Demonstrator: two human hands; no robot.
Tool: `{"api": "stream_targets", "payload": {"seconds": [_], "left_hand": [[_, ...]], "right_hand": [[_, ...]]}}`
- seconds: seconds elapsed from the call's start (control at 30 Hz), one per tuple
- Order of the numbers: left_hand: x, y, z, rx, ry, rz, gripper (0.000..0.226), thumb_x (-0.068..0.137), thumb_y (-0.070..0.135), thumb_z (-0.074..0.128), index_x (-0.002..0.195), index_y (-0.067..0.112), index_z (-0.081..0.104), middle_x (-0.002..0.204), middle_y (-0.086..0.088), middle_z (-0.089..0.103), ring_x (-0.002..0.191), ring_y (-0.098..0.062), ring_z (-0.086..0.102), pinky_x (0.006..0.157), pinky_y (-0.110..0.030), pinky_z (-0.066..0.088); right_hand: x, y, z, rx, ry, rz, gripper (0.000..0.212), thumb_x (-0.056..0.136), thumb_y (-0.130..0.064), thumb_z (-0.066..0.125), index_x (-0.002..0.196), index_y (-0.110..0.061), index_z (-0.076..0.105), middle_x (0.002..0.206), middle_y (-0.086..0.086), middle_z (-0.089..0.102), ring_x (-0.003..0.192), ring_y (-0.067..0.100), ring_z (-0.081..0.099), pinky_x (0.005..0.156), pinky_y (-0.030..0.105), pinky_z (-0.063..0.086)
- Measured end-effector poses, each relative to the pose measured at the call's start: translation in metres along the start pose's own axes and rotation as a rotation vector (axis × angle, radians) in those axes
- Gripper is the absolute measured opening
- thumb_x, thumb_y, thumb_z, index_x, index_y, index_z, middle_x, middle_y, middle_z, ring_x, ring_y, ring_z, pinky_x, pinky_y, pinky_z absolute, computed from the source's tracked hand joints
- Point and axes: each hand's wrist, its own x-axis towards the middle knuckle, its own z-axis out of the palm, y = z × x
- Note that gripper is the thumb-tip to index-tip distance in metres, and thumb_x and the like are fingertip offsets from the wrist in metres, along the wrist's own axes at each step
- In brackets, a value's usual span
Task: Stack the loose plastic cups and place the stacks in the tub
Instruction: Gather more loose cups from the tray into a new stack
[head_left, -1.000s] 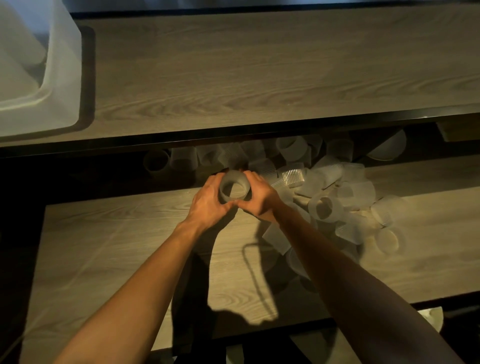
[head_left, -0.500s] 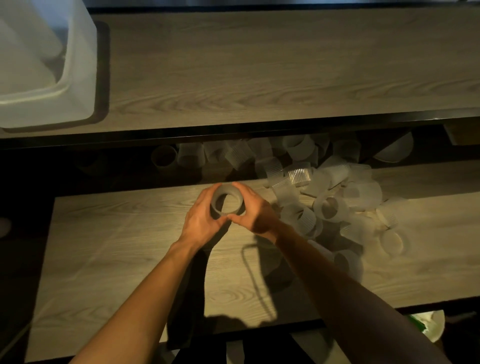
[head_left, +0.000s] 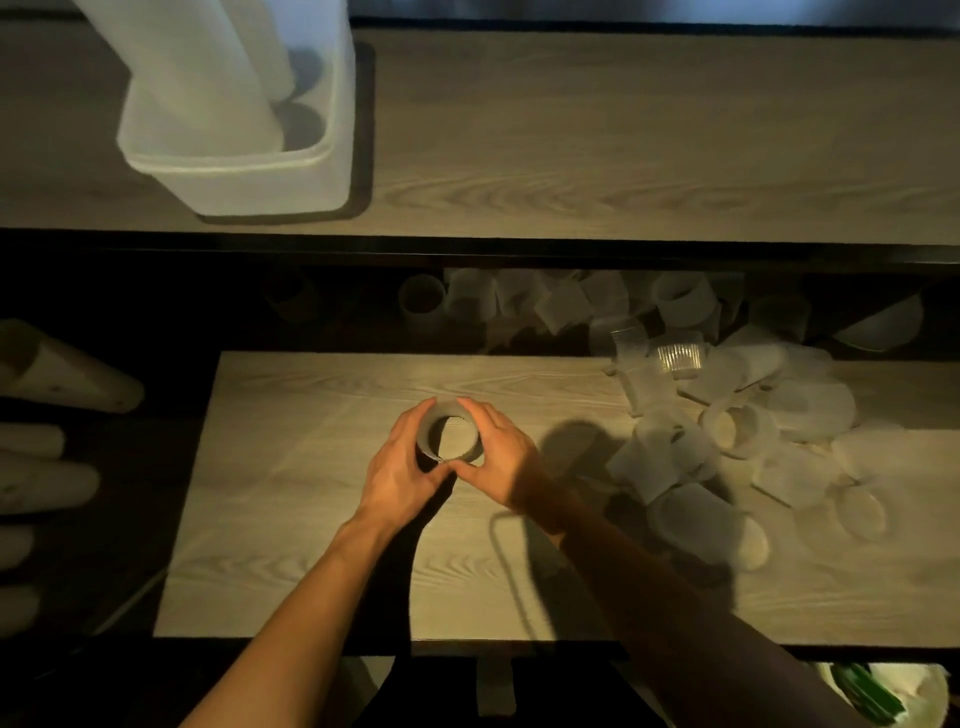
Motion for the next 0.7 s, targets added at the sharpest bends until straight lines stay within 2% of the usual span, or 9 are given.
{"api": "stream_targets", "payload": {"seconds": [0.2, 0.33, 0.47, 0.6, 0.7], "left_hand": [[-0.001, -0.024, -0.023, 0.018, -0.002, -0.007, 0.089, 0.077, 0.025, 0.085, 0.15, 0.029, 0.034, 0.15, 0.008, 0.044, 0.134, -0.01, 0.045, 0.108, -0.033, 0.044], [-0.004, -0.034, -0.033, 0.015, -0.025, -0.022, 0.091, 0.077, 0.025, 0.085, 0.15, 0.032, 0.032, 0.151, 0.009, 0.042, 0.136, -0.011, 0.044, 0.11, -0.034, 0.043], [-0.007, -0.038, -0.039, 0.0, -0.046, -0.033, 0.093, 0.077, 0.026, 0.086, 0.151, 0.033, 0.031, 0.152, 0.011, 0.041, 0.138, -0.01, 0.042, 0.11, -0.027, 0.039], [-0.006, -0.041, -0.047, -0.001, -0.07, -0.053, 0.103, 0.075, 0.031, 0.086, 0.156, 0.031, 0.022, 0.157, 0.008, 0.036, 0.14, -0.013, 0.04, 0.111, -0.028, 0.037], [-0.008, -0.044, -0.05, -0.008, -0.092, -0.068, 0.108, 0.073, 0.046, 0.085, 0.157, 0.028, 0.019, 0.158, 0.006, 0.035, 0.141, -0.014, 0.04, 0.111, -0.031, 0.038]], "right_hand": [[0.012, -0.019, 0.027, 0.012, 0.022, -0.017, 0.088, 0.083, -0.039, 0.077, 0.155, -0.018, 0.031, 0.152, -0.002, 0.044, 0.135, 0.016, 0.047, 0.11, 0.035, 0.044], [0.012, -0.027, 0.037, 0.061, 0.04, -0.037, 0.088, 0.083, -0.04, 0.079, 0.153, -0.011, 0.035, 0.149, 0.005, 0.049, 0.134, 0.018, 0.049, 0.111, 0.027, 0.041], [0.013, -0.029, 0.043, 0.107, 0.061, -0.039, 0.088, 0.079, -0.042, 0.078, 0.149, -0.005, 0.04, 0.144, 0.01, 0.052, 0.131, 0.02, 0.052, 0.109, 0.036, 0.045], [0.022, -0.03, 0.047, 0.086, 0.042, -0.055, 0.095, 0.072, -0.049, 0.076, 0.148, -0.005, 0.04, 0.143, 0.011, 0.054, 0.13, 0.022, 0.053, 0.108, 0.039, 0.046], [0.026, -0.028, 0.048, 0.086, 0.003, -0.055, 0.102, 0.068, -0.052, 0.078, 0.15, -0.008, 0.036, 0.146, 0.011, 0.051, 0.133, 0.022, 0.05, 0.111, 0.037, 0.044]]}}
